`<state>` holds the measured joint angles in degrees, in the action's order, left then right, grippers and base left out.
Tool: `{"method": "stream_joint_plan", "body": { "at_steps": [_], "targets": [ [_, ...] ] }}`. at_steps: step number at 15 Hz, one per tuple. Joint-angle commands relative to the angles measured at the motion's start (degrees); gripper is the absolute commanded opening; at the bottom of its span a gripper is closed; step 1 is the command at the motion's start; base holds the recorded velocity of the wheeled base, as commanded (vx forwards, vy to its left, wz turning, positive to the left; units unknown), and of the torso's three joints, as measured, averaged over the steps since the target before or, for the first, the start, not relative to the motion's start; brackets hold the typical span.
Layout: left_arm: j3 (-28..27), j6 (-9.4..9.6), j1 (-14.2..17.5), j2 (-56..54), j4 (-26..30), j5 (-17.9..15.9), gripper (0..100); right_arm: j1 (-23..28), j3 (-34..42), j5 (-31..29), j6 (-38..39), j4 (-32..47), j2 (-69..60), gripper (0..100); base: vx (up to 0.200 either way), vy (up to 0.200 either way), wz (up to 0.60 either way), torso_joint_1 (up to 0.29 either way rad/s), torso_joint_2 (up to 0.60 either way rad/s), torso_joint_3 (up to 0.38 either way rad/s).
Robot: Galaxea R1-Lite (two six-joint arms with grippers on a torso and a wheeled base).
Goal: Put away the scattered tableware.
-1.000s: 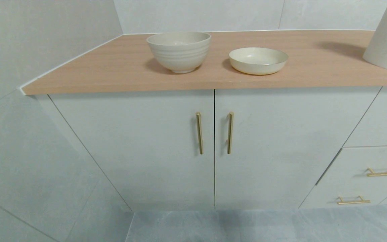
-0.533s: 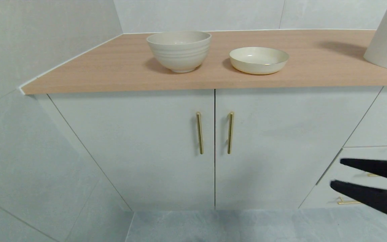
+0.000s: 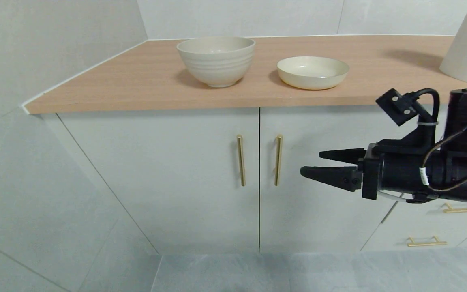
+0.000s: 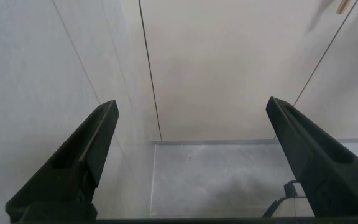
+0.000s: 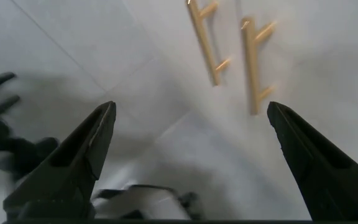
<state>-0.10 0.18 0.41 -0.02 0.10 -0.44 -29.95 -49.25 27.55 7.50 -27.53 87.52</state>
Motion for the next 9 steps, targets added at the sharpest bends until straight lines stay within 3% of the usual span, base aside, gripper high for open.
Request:
{"method": "stream_joint_plan", "body": {
  "at_steps": [1, 2, 3, 9],
  "targets": [
    [0.0, -0.01, 0.0, 0.0, 0.0, 0.0, 100, -1.2, -1.4, 0.0, 2.7, -0.4, 3.6, 100, 0.0, 0.0, 0.0, 0.0, 0.0, 0.0],
    [0.0, -0.01, 0.0, 0.0, 0.0, 0.0, 100, -3.1, -3.1, 0.0, 10.3, -2.4, 5.1, 100, 0.0, 0.0, 0.0, 0.0, 0.0, 0.0],
    [0.0, -0.01, 0.0, 0.0, 0.0, 0.0, 100, -3.2, -3.0, -0.5, 12.8, -5.3, 5.9, 100, 0.0, 0.0, 0.0, 0.0, 0.0, 0.0],
    [0.0, -0.01, 0.0, 0.0, 0.0, 0.0, 100, -5.7, -3.7, -12.9, 13.3, -19.1, 17.1, 100, 0.0, 0.0, 0.0, 0.0, 0.0, 0.0]
  ]
}}
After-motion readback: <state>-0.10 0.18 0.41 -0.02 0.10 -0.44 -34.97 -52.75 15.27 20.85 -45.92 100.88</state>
